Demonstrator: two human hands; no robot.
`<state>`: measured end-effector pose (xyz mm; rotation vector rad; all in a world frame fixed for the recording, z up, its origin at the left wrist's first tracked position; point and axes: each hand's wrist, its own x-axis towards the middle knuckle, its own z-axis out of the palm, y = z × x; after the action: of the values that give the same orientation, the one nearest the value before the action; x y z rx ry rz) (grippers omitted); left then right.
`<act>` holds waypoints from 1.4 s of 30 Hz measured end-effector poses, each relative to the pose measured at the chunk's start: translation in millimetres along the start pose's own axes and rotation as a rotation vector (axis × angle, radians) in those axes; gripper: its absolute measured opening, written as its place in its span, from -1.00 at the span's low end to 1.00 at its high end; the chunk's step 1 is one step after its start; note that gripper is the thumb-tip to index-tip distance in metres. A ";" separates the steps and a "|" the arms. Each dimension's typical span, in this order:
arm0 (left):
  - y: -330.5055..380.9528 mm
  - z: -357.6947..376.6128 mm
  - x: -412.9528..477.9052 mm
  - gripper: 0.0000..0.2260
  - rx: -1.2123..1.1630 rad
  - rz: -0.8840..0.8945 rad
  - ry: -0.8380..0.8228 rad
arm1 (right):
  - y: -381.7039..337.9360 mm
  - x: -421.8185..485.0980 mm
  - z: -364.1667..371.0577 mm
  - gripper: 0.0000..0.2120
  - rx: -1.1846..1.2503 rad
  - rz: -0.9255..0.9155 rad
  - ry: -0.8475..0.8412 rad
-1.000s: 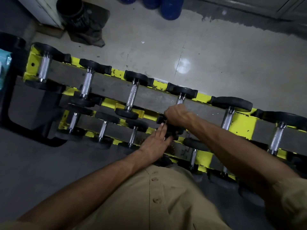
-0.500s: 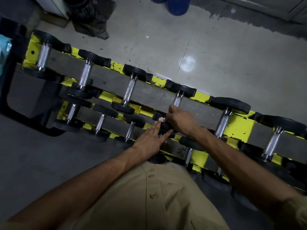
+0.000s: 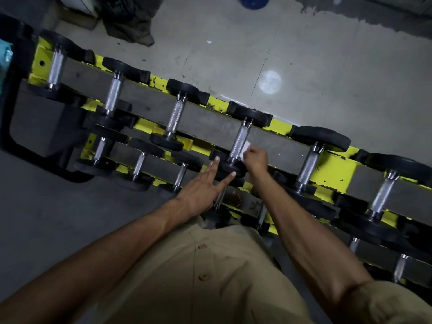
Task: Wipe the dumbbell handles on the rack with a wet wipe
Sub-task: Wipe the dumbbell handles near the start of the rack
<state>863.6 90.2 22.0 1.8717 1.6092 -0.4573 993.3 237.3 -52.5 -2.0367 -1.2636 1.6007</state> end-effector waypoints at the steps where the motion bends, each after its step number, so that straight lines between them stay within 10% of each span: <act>1: -0.3 -1.4 0.0 0.04 0.003 0.003 -0.002 | -12.5 7.7 1.5 -0.71 0.113 0.075 -0.024; 9: -4.6 -10.6 -1.0 0.02 0.025 0.016 -0.052 | -57.5 45.0 -9.6 -0.65 0.850 0.345 -0.374; 20: -11.7 -13.5 1.9 0.02 0.053 0.057 -0.063 | -53.4 36.0 10.9 -0.74 0.951 0.281 -0.069; 26: -12.7 -13.3 1.8 0.01 0.066 0.066 -0.076 | -35.5 2.7 20.5 -0.92 0.065 -0.464 0.538; 31: -14.4 -14.9 1.8 -0.03 0.078 0.084 -0.079 | -22.5 -10.0 1.5 -0.82 -0.954 -1.001 0.317; 37: -12.3 -15.2 0.9 -0.03 0.052 0.079 -0.060 | -42.0 -3.8 -48.0 -0.49 -1.242 -1.061 0.075; 42: -14.8 -15.0 0.0 -0.04 0.048 0.088 -0.045 | -45.0 -25.7 -31.4 -0.69 -1.515 -1.270 -0.457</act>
<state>847.3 101.0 29.8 1.9447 1.4924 -0.5002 999.7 253.8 5.4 -0.4073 -3.4406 0.2842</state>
